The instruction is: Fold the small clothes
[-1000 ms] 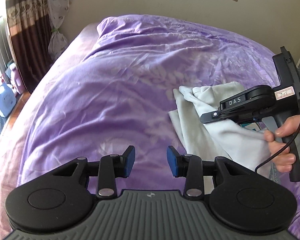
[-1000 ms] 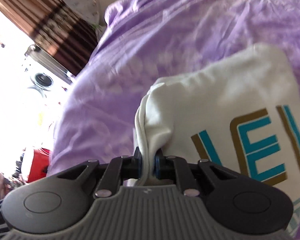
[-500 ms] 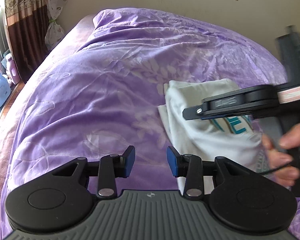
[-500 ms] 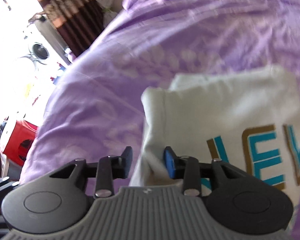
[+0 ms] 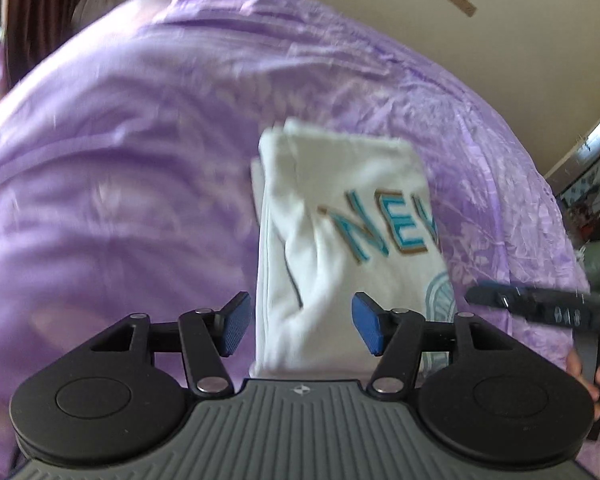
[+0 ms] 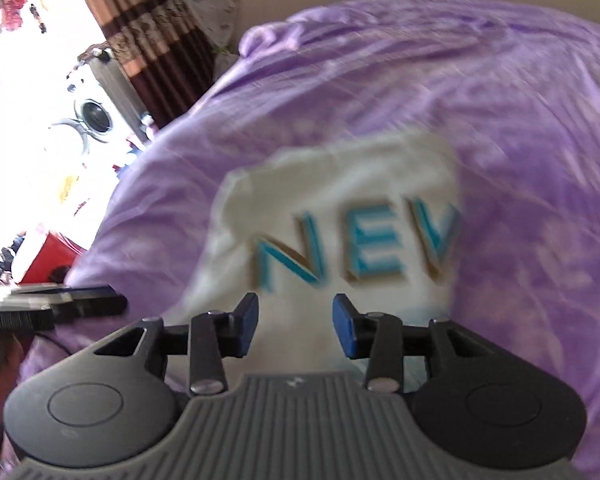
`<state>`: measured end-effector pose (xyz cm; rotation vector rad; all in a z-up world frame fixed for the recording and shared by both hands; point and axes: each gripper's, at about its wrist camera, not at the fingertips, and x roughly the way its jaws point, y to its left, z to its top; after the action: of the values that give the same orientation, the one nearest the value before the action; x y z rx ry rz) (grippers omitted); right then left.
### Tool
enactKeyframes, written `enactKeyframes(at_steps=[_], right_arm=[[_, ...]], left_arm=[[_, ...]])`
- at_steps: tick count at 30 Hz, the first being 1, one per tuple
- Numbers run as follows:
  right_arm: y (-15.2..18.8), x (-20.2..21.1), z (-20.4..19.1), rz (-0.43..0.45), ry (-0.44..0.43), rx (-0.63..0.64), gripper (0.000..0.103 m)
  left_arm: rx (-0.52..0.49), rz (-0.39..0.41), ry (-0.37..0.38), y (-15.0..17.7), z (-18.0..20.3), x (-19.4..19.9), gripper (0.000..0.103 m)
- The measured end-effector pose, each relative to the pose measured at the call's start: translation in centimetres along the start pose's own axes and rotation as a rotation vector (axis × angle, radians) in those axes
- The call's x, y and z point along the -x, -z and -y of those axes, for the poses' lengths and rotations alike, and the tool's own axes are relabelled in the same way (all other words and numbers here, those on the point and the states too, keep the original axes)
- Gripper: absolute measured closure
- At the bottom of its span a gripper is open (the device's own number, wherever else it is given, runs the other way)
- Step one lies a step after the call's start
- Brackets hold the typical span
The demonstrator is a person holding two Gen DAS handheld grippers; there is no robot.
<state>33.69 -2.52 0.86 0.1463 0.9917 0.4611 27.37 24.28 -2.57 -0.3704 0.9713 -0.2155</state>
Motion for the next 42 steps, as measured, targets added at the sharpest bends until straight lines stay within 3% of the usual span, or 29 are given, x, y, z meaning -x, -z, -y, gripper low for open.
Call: enactKeyframes(at_steps=[6, 7, 8, 9, 12, 15, 16, 17, 18, 19, 21, 24, 29, 35, 42], right_arm=[[6.4, 0.5, 4.5, -0.002, 0.025, -0.064, 0.057], [7.3, 0.6, 4.8, 0.004, 0.026, -0.072, 0.052], [7.9, 0.5, 5.1, 0.008, 0.027, -0.078, 0.050], [8.6, 0.5, 5.4, 0.011, 0.028, -0.083, 0.049], [10.2, -0.2, 5.6, -0.008, 0.051, -0.071, 0.049], [11.3, -1.5, 5.3, -0.026, 0.066, -0.025, 0.050], [11.5, -1.9, 5.2, -0.026, 0.079, -0.013, 0.054], [11.6, -2.2, 5.3, -0.026, 0.089, -0.007, 0.069], [11.7, -2.4, 5.5, -0.022, 0.094, -0.011, 0.077], [11.6, -2.5, 5.8, -0.021, 0.083, -0.023, 0.091], [11.5, -1.7, 6.5, -0.006, 0.053, -0.077, 0.100], [11.2, -0.2, 6.1, 0.029, 0.049, -0.066, 0.102], [12.6, -3.1, 6.6, -0.048, 0.094, -0.058, 0.103], [12.9, -3.9, 6.6, -0.065, 0.102, -0.031, 0.103], [12.7, -2.3, 6.3, -0.093, 0.141, -0.010, 0.103]], left_arm=[[0.075, -0.035, -0.025, 2.3, -1.6, -2.5, 0.035], [0.083, -0.027, -0.019, 2.6, -1.8, -2.7, 0.035], [0.088, -0.018, -0.017, 2.8, -1.8, -2.7, 0.039], [0.088, -0.009, -0.010, 2.9, -1.9, -2.7, 0.052], [0.083, 0.013, 0.008, 3.0, -1.5, -2.5, 0.075], [0.034, 0.040, -0.017, 3.2, -0.6, -2.1, 0.086], [0.026, 0.050, -0.016, 3.2, -0.4, -1.7, 0.087], [0.018, 0.061, -0.015, 3.1, -0.2, -1.3, 0.088], [0.012, 0.070, -0.013, 3.0, 0.0, -0.9, 0.089], [0.008, 0.078, -0.020, 2.9, 0.2, -0.5, 0.089], [-0.015, 0.086, -0.044, 2.8, 0.7, 0.0, 0.090], [-0.051, 0.042, -0.095, 3.4, 0.6, -1.4, 0.090], [-0.030, -0.034, -0.138, 4.7, -1.0, -4.4, 0.089], [-0.098, -0.066, -0.183, 4.7, -0.5, -5.3, 0.086], [-0.097, -0.100, -0.197, 4.5, -0.5, -2.8, 0.062]])
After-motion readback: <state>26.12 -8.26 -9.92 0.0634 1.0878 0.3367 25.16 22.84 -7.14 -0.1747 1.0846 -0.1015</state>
